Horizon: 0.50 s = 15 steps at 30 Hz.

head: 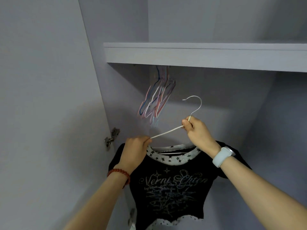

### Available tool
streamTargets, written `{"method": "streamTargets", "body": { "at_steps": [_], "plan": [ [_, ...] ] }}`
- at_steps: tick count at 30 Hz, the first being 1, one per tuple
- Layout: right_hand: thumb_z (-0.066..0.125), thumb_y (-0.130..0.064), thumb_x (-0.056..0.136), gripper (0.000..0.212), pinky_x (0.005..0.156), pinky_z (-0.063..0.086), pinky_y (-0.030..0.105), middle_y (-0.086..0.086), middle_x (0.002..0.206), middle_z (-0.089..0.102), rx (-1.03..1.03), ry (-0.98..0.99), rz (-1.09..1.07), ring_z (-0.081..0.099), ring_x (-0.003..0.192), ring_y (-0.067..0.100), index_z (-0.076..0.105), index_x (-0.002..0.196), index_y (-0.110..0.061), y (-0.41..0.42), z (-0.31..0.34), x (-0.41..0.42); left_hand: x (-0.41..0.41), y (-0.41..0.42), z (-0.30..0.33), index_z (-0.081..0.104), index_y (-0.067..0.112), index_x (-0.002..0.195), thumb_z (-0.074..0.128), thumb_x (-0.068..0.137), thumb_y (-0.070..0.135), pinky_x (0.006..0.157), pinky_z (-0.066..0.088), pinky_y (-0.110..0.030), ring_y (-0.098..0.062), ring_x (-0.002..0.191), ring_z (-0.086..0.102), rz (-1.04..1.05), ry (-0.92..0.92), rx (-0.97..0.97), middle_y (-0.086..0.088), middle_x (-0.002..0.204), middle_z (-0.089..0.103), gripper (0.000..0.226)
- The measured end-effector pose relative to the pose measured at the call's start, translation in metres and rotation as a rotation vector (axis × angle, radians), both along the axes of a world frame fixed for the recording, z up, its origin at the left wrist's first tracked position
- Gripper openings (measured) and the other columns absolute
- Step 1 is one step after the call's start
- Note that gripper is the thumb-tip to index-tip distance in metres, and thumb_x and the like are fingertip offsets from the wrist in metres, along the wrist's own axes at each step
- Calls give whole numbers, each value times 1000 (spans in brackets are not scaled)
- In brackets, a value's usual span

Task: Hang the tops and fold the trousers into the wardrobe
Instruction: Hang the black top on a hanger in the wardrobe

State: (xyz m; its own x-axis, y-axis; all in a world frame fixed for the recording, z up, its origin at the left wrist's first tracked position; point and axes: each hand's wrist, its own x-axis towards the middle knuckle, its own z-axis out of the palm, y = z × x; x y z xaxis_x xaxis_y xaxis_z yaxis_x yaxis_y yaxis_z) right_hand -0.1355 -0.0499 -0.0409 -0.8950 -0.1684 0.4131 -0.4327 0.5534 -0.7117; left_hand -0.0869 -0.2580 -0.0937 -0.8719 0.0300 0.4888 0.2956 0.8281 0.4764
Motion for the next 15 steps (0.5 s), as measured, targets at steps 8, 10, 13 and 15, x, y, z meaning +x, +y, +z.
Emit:
{"method": "streamTargets", "body": {
  "at_steps": [8,10,13,15],
  "plan": [
    [51,-17,95,28,89,40,17,-5,105,62,109,-83,-19,58,96,9,54,122,-15,47,-24,29,-32,10,-16,69,9,76,37,85,23,62,54,-43,-10,67,55,-94,208,47,-2,74,68,36],
    [48,-17,96,35,94,36,28,-1,123,57,393,-14,-121,53,113,17,49,131,-17,72,-42,32,-37,7,-17,69,7,77,36,85,24,63,53,-42,-11,65,57,-96,199,81,-4,76,68,38],
    [48,-14,95,28,84,32,33,2,115,61,493,9,-259,55,110,26,58,121,-16,96,-57,39,-42,6,-19,69,6,76,39,85,22,66,53,-39,-17,64,59,-102,211,85,-6,74,68,35],
    [49,-14,94,23,82,32,36,6,107,63,516,10,-306,57,105,30,61,113,-12,104,-62,44,-44,10,-20,68,7,74,42,85,17,72,53,-46,-11,67,54,-115,224,74,-5,73,68,30]
  ]
}}
